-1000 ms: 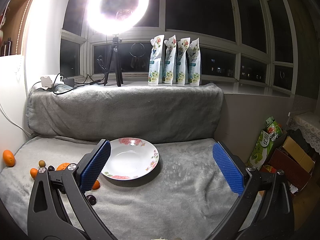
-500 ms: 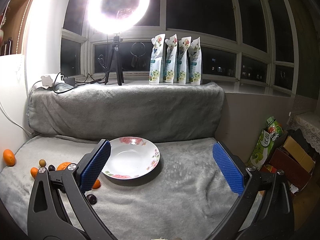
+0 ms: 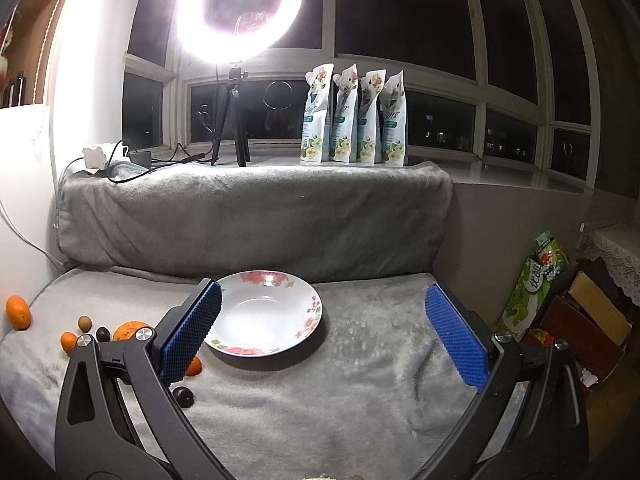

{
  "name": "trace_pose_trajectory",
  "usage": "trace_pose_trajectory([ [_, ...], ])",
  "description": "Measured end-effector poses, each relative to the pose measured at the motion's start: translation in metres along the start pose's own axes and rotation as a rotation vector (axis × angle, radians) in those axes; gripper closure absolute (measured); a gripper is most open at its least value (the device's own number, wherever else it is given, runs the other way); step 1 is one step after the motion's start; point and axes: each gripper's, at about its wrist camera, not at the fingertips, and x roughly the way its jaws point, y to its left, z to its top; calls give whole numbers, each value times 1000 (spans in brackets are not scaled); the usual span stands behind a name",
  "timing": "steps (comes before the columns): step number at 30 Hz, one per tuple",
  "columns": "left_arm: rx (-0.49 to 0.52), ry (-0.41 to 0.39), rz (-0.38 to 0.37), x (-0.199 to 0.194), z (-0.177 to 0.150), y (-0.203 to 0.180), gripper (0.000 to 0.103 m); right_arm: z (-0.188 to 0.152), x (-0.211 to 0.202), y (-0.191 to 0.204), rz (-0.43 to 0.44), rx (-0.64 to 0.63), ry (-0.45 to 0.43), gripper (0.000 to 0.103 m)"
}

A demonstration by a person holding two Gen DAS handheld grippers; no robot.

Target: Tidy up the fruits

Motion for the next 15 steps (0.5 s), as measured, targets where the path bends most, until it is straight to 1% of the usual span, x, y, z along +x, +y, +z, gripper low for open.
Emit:
trace_pose_trajectory([
  [4,4,5,-6,4,-3,-2,0,-3,3,1,8,0,13,0],
  [10,6,24,-36,14,-6,-6,0,-4,14,-2,44,2,46,0],
  [15,13,47,-84,28,-8,-9,0,-8,22,-4,110,33,90,0],
])
